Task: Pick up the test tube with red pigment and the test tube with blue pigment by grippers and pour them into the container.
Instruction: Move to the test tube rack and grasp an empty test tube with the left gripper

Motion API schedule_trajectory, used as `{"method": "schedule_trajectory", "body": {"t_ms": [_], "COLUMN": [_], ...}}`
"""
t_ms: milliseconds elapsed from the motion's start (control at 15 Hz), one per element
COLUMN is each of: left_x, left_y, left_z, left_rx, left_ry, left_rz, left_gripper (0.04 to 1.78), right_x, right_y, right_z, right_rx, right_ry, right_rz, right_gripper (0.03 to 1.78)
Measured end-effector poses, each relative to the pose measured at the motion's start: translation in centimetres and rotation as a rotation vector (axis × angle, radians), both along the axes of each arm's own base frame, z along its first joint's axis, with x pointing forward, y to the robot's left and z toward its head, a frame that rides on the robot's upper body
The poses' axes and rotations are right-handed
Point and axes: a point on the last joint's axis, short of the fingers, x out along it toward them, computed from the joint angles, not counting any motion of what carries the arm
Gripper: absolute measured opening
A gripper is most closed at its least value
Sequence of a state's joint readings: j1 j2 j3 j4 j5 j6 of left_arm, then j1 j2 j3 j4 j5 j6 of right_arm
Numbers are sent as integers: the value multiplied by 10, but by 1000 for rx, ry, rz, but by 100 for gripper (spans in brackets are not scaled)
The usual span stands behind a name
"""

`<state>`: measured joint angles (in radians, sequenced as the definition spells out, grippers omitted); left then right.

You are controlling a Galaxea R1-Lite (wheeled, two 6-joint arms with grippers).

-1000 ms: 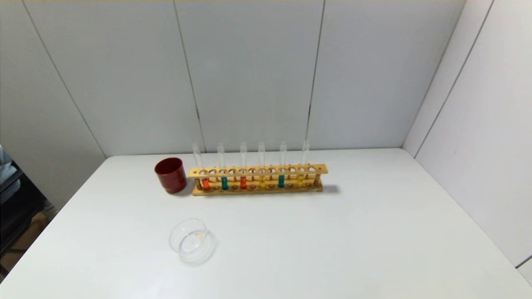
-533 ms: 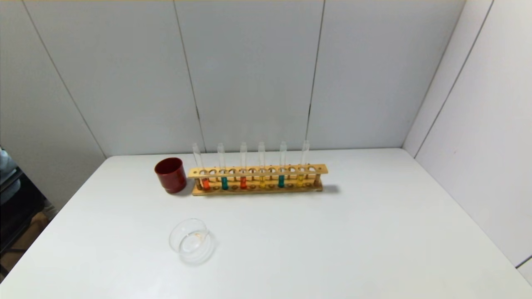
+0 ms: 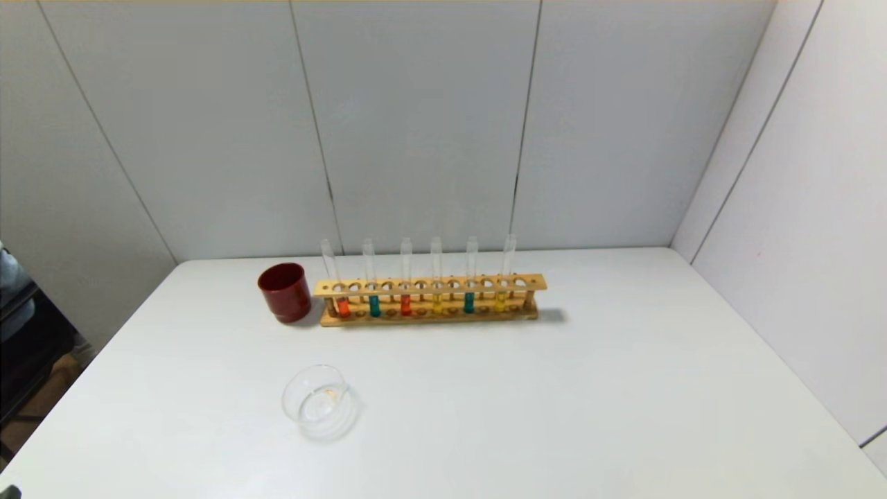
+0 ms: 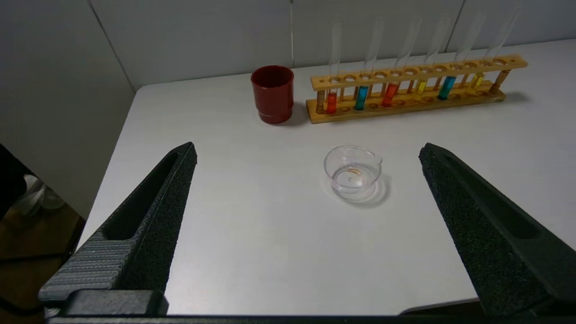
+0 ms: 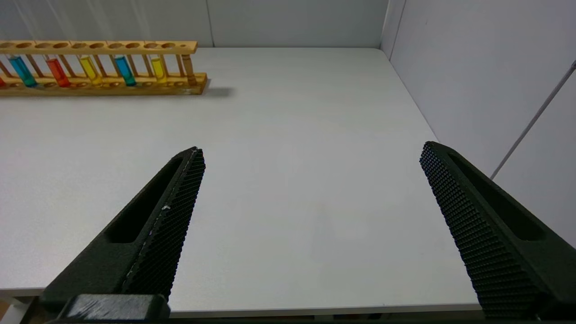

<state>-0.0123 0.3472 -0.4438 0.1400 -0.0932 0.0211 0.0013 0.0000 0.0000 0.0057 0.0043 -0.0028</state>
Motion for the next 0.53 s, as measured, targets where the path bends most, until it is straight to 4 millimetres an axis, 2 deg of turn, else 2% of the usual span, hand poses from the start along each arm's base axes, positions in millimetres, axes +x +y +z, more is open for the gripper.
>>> {"method": "schedule_trajectory", "body": {"t_ms": [133, 267, 400, 533], "left_x": [26, 62, 108, 155], "left_y": [-1, -1, -3, -8], "left_z": [27, 46, 56, 57], "left_rx": [-1, -3, -4, -4], "left_ry": [40, 80, 116, 147], "left_rz": [-16, -25, -42, -68], "left_gripper": [175, 175, 175, 175], "right_x": [0, 0, 0, 0], "right_y": [0, 0, 0, 0], "right_z": [0, 0, 0, 0], "right_rx": [0, 0, 0, 0], "right_ry": [0, 0, 0, 0], "right_rz": [0, -1, 0, 0], "right_gripper": [175, 175, 175, 175]}}
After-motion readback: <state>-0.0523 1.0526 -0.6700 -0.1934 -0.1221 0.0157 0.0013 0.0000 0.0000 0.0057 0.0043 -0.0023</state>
